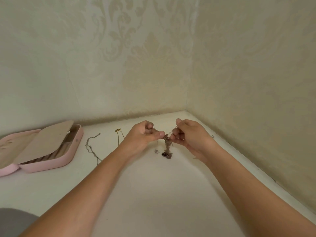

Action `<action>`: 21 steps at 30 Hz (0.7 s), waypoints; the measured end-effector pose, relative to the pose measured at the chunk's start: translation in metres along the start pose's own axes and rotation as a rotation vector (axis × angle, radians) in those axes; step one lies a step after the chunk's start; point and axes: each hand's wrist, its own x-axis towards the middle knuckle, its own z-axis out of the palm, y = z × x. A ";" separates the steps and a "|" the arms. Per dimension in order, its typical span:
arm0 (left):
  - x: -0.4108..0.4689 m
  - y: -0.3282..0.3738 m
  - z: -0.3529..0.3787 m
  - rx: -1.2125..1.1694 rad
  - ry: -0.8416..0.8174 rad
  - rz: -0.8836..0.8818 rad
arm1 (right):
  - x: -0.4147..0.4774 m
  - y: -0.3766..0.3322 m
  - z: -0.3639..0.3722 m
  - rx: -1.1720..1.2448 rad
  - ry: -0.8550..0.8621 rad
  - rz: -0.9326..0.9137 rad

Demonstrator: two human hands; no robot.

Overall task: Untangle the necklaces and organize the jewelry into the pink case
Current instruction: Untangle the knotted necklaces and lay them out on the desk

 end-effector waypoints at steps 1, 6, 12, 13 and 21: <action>0.000 -0.001 -0.001 0.018 0.019 0.012 | 0.000 0.000 -0.001 0.029 -0.007 0.009; 0.002 -0.003 -0.001 0.180 0.102 0.066 | 0.001 -0.003 -0.007 -0.292 0.066 -0.068; 0.001 -0.003 -0.004 0.223 0.167 0.105 | 0.000 -0.011 -0.021 -0.551 -0.062 -0.118; 0.002 -0.004 -0.003 0.265 0.175 0.108 | 0.000 -0.011 -0.023 -0.636 -0.071 -0.116; 0.005 -0.012 0.001 0.468 0.272 0.149 | 0.005 -0.002 -0.021 -0.647 0.034 -0.073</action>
